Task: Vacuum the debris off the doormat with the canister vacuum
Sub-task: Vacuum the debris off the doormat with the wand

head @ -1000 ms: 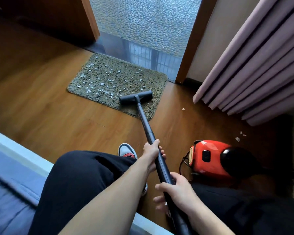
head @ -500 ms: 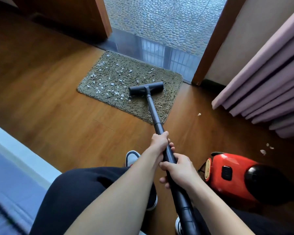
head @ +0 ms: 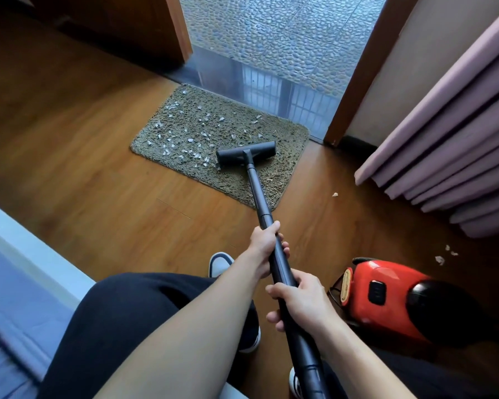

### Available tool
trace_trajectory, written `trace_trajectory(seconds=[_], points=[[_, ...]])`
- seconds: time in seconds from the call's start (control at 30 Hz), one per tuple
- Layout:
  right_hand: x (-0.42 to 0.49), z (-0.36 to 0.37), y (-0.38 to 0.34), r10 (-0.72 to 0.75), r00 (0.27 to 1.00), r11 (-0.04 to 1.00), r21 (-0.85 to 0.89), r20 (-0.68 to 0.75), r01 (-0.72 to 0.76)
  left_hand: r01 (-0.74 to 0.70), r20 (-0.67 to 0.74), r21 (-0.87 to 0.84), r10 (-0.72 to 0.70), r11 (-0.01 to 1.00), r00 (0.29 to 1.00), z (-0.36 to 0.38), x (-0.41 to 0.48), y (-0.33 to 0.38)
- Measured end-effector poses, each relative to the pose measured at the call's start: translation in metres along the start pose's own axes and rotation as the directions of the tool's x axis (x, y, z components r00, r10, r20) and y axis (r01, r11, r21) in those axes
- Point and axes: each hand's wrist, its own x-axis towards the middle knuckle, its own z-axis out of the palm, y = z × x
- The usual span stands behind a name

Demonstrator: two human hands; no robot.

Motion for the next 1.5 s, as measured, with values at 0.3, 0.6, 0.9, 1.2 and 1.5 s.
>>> trace_trajectory(seconds=[0.3, 0.6, 0.9, 1.2, 1.5], points=[[-0.052, -0.019, 0.045, -0.005, 1.0, 0.997, -0.083, -0.009, 0.004, 0.039, -0.021, 0.077, -0.038, 0.996, 0.999, 0.001, -0.049, -0.053], [-0.088, -0.026, 0.079, -0.025, 0.998, 0.997, -0.073, -0.058, 0.021, 0.048, 0.017, 0.167, -0.052, 0.985, 0.999, 0.006, -0.081, -0.088], [-0.078, -0.024, 0.083, -0.009, 0.997, 1.0, -0.027, -0.072, 0.007, 0.087, -0.003, 0.172, -0.088, 0.981, 0.996, 0.007, -0.072, -0.089], [-0.035, -0.019, 0.044, -0.022, 0.998, 0.999, -0.033, -0.053, 0.02, 0.06, -0.02, 0.146, -0.058, 0.987, 0.998, 0.014, -0.03, -0.047], [-0.006, -0.011, 0.024, -0.02, 0.998, 0.999, 0.034, -0.052, 0.022, 0.033, -0.031, 0.178, -0.028, 0.983, 0.999, 0.014, -0.004, -0.02]])
